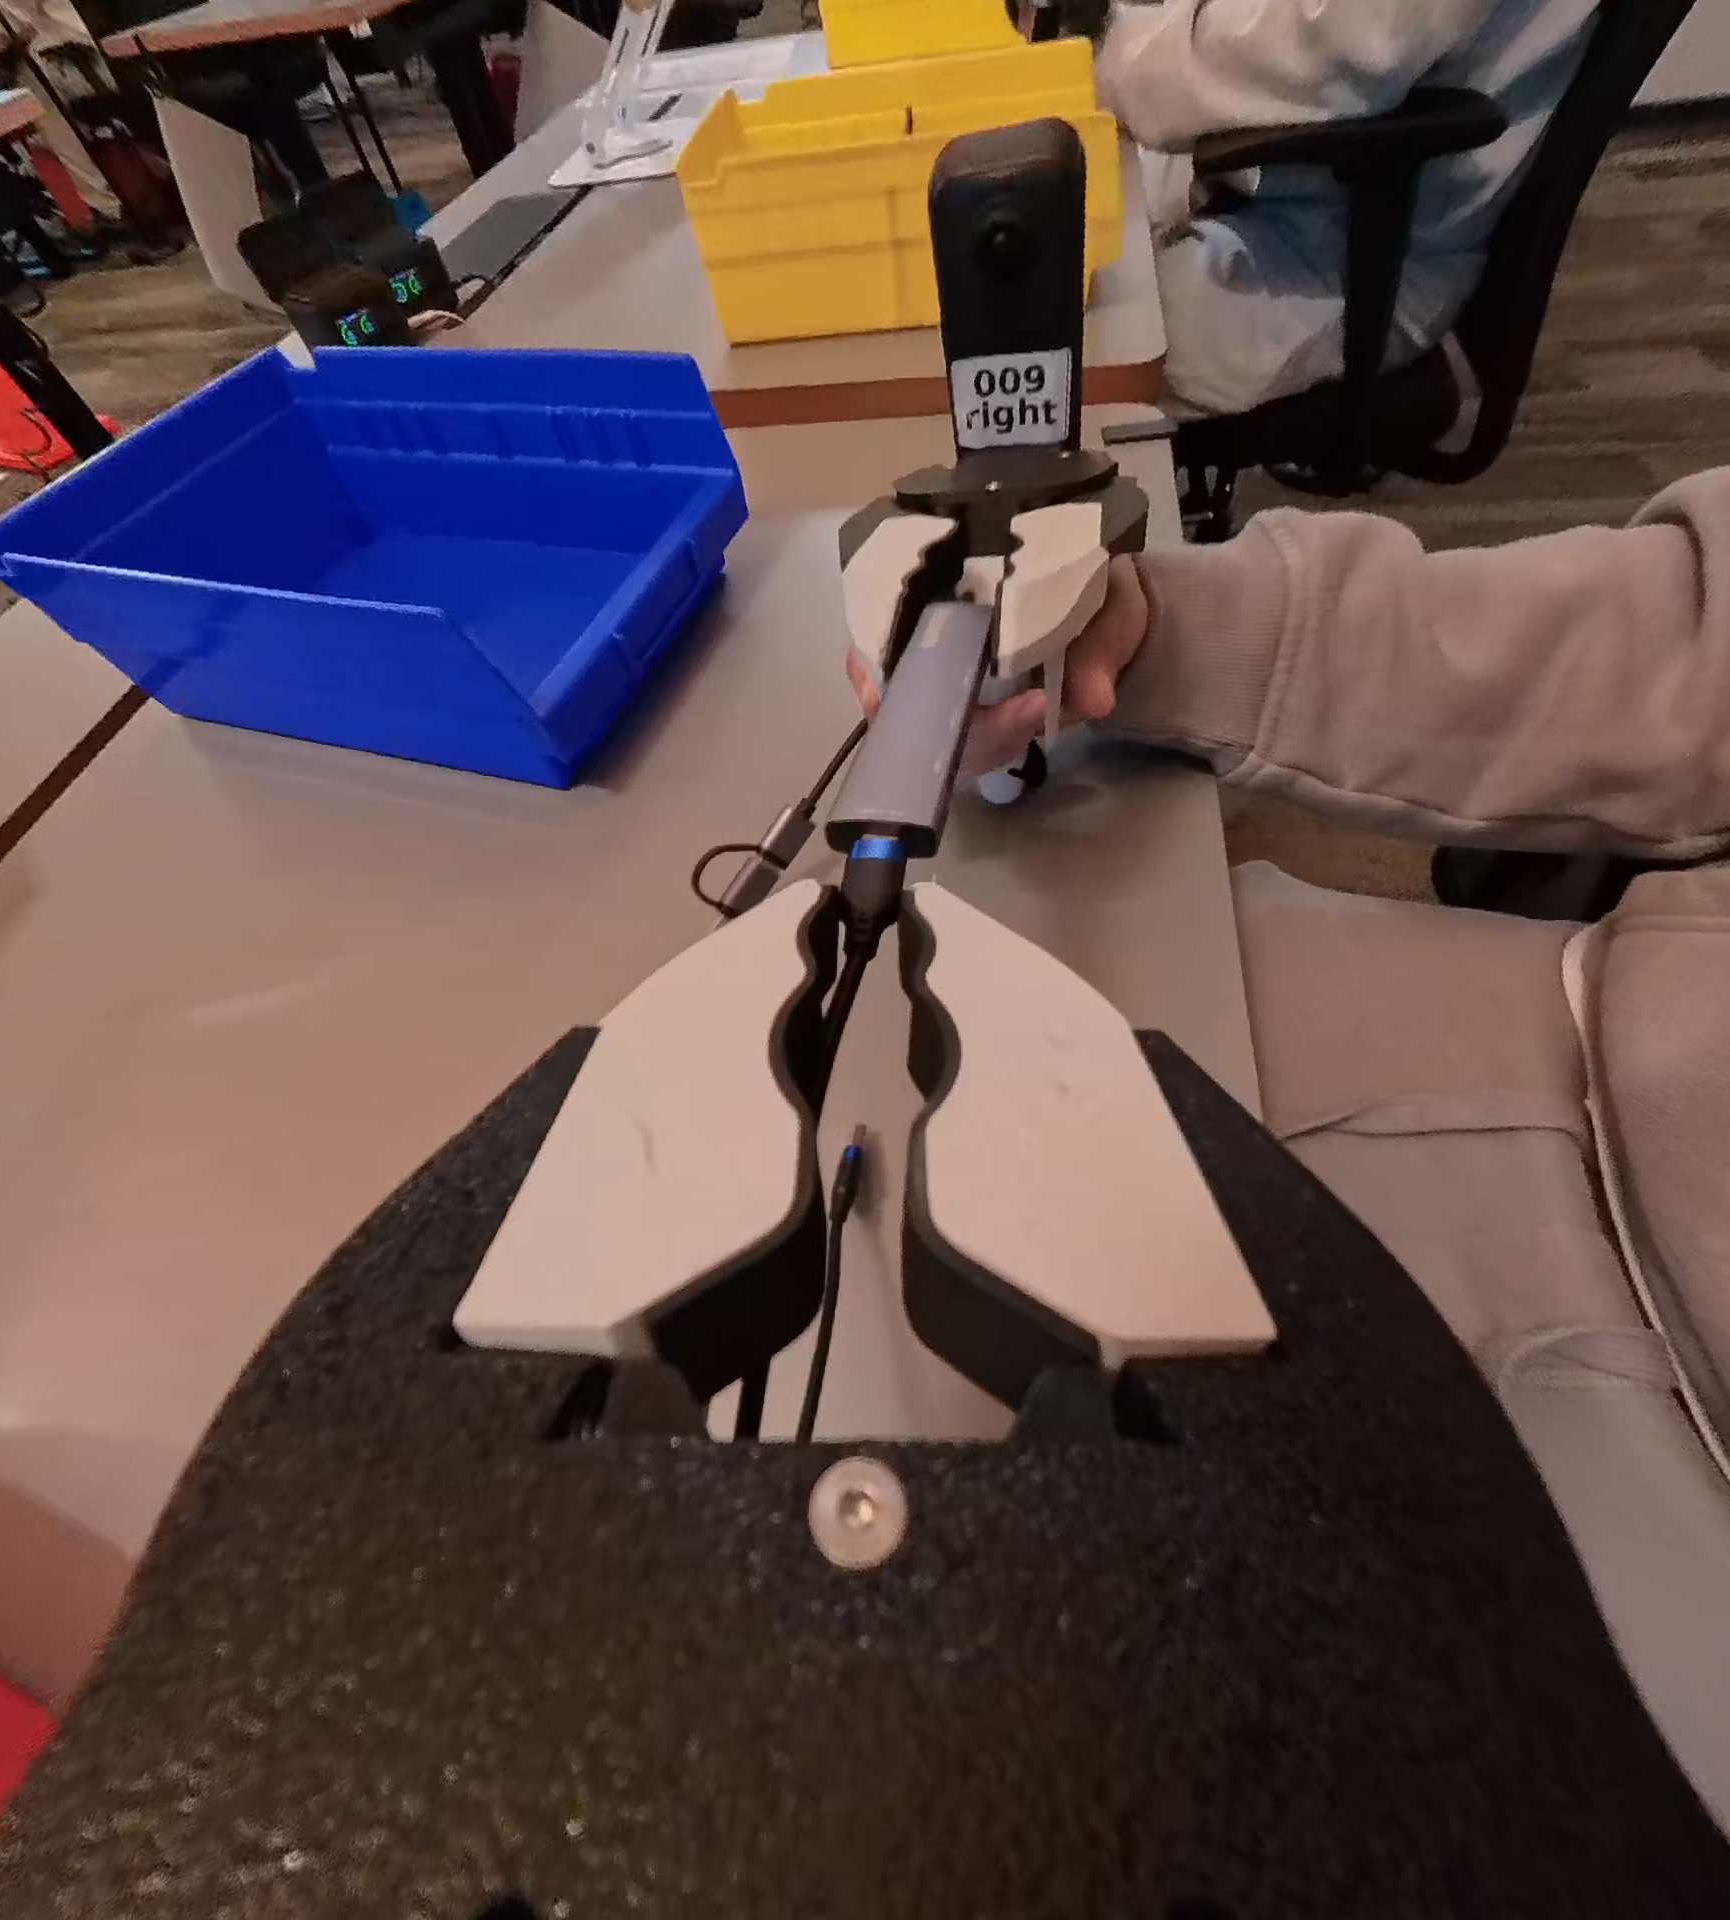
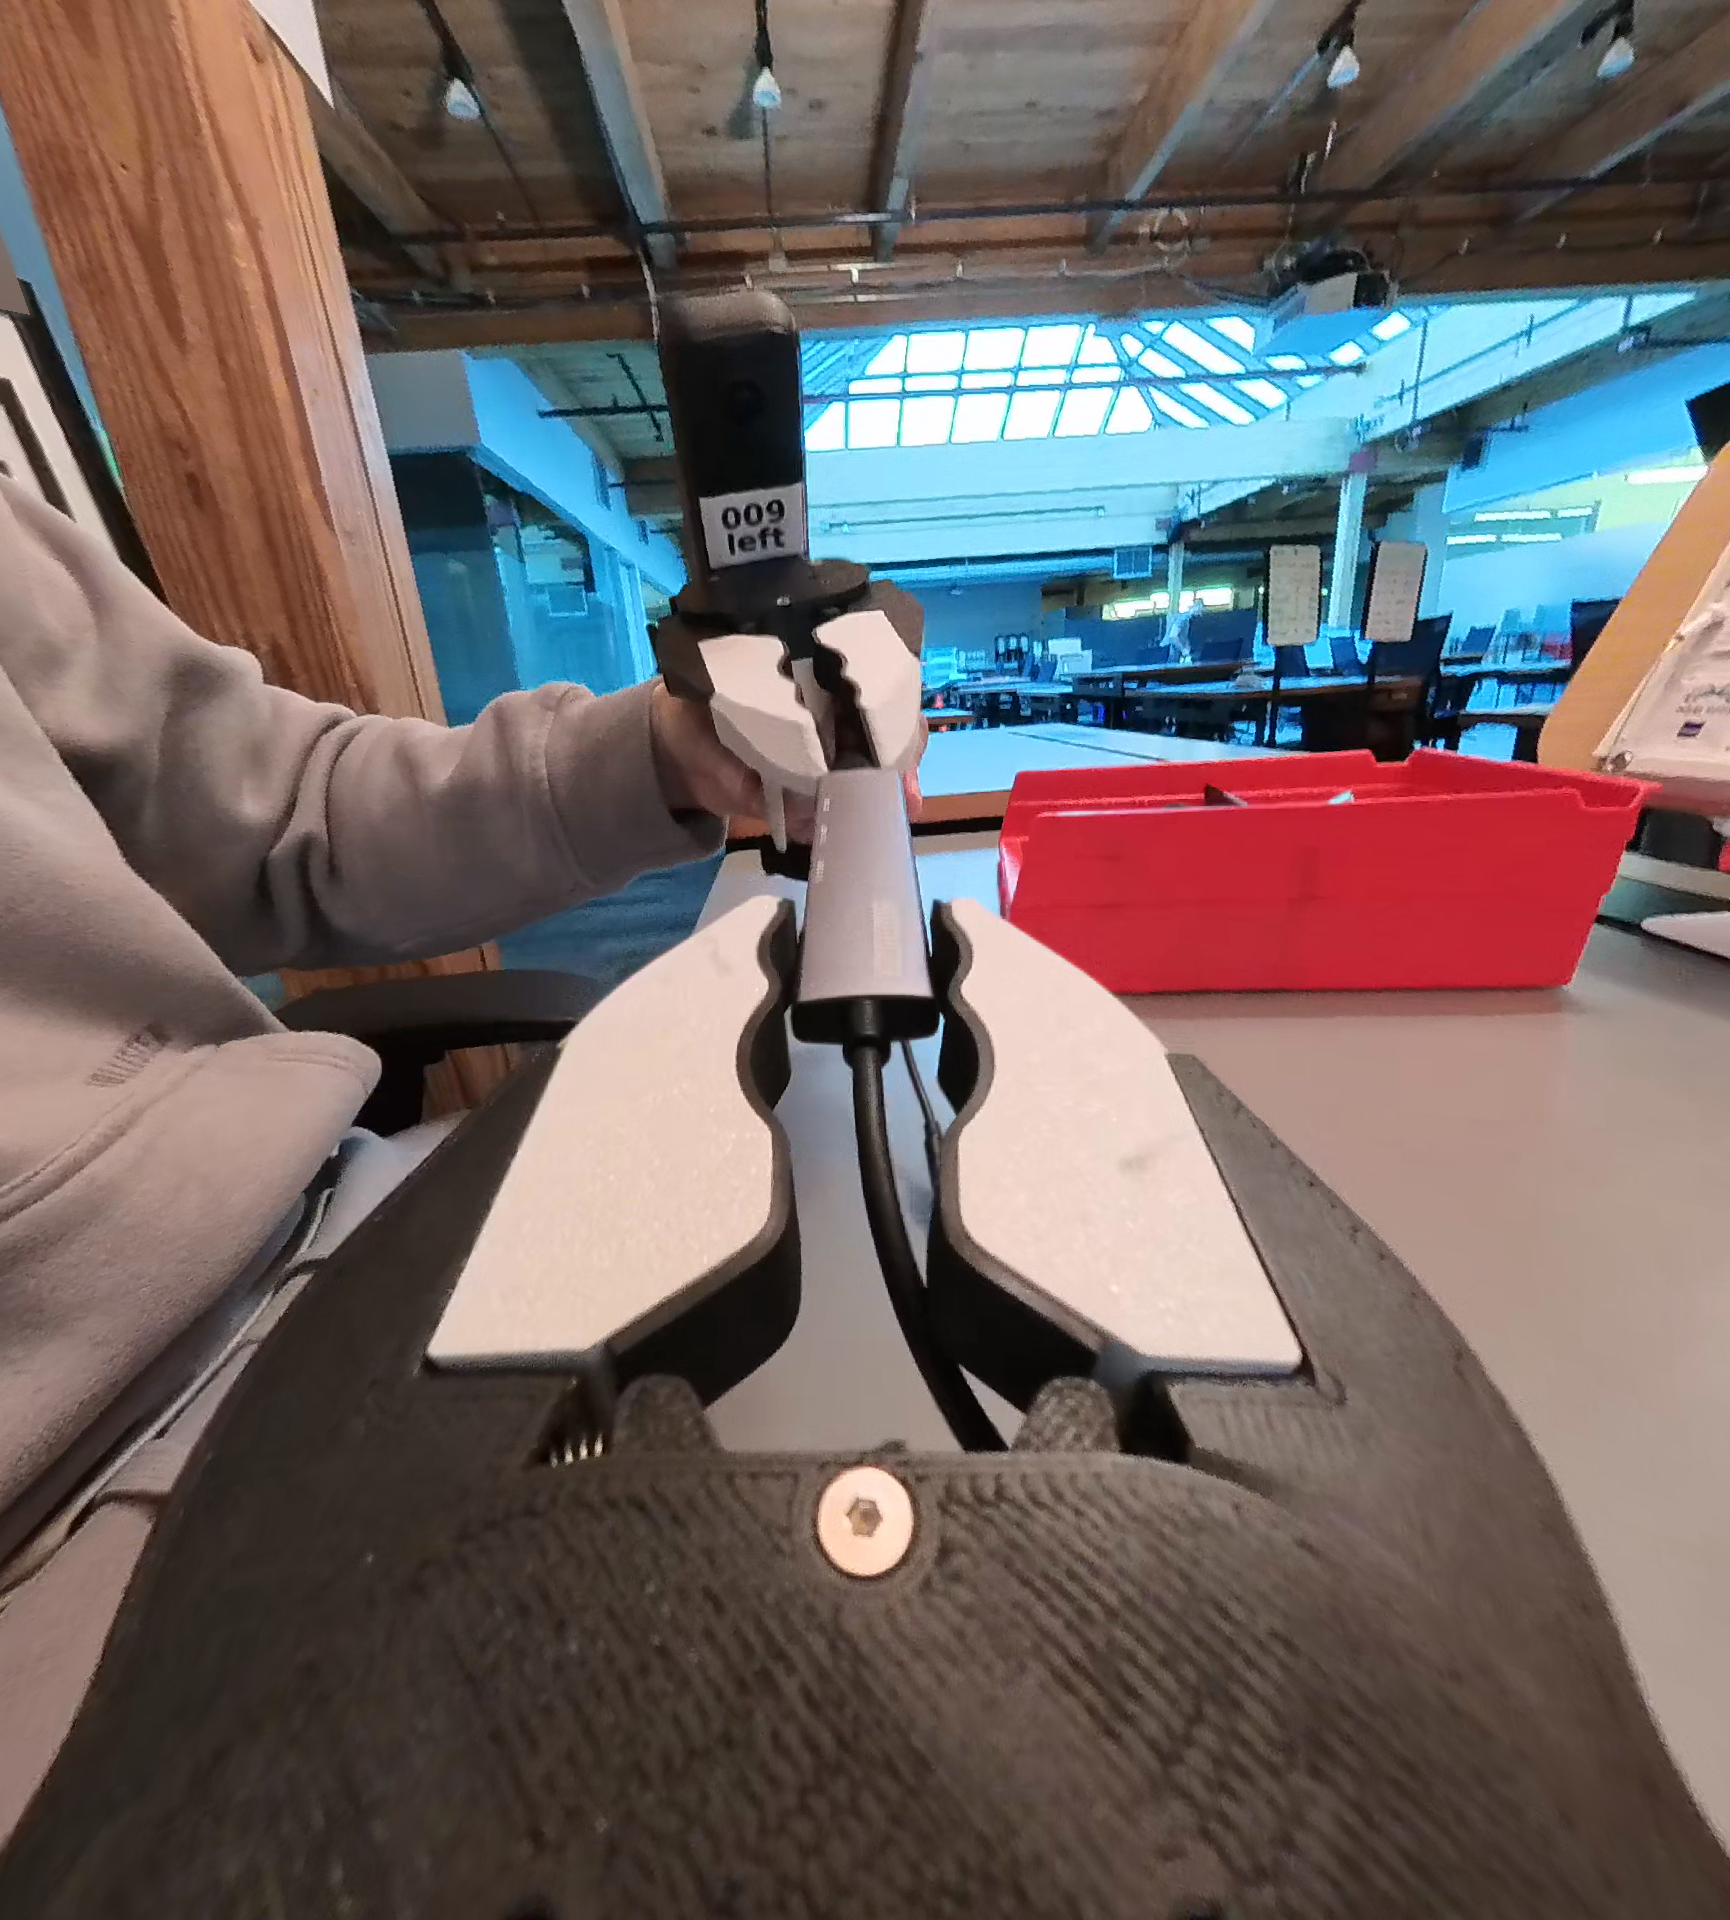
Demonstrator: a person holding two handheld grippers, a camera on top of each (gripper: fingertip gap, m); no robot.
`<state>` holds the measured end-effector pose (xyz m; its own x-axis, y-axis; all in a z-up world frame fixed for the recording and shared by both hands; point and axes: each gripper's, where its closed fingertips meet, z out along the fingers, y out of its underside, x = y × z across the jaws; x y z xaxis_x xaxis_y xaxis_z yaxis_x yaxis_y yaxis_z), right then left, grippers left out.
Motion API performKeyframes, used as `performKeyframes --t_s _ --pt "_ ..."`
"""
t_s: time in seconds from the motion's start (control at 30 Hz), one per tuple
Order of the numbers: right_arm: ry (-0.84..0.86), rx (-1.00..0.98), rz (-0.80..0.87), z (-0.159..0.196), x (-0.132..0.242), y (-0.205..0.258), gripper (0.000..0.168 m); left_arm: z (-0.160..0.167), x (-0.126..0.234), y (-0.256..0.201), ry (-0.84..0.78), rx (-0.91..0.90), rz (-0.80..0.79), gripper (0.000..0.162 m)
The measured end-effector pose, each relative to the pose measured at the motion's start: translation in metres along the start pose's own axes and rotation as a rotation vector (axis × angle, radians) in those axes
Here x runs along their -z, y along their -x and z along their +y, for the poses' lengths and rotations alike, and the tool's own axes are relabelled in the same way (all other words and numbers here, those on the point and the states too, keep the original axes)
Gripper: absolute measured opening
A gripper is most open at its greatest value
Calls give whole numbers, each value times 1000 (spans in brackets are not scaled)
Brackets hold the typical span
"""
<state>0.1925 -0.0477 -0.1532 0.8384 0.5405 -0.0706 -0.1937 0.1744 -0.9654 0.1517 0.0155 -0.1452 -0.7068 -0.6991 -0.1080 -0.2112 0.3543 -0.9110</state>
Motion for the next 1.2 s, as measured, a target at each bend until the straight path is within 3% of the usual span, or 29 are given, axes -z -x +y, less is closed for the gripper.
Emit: performKeyframes --t_s 0.33,0.53,0.83,0.9,1.03,1.1,1.2 --pt "102 3 -2 14 -11 1 25 10 10 0 52 16 59 10" --pt "129 12 -25 17 -14 5 26 31 7 -4 209 -34 80 10" --pt "48 13 -44 8 -11 8 26 58 -16 -14 266 -68 79 10" --pt "34 30 -26 6 -9 5 25 61 -23 -12 216 -48 52 10" --pt "23 39 40 3 -2 -6 25 41 -21 4 -32 44 -41 11" --pt "43 46 62 5 -4 -9 25 43 -21 9 -45 39 -76 12" --pt "60 52 73 7 -5 -10 25 45 -21 16 -56 24 -147 44"
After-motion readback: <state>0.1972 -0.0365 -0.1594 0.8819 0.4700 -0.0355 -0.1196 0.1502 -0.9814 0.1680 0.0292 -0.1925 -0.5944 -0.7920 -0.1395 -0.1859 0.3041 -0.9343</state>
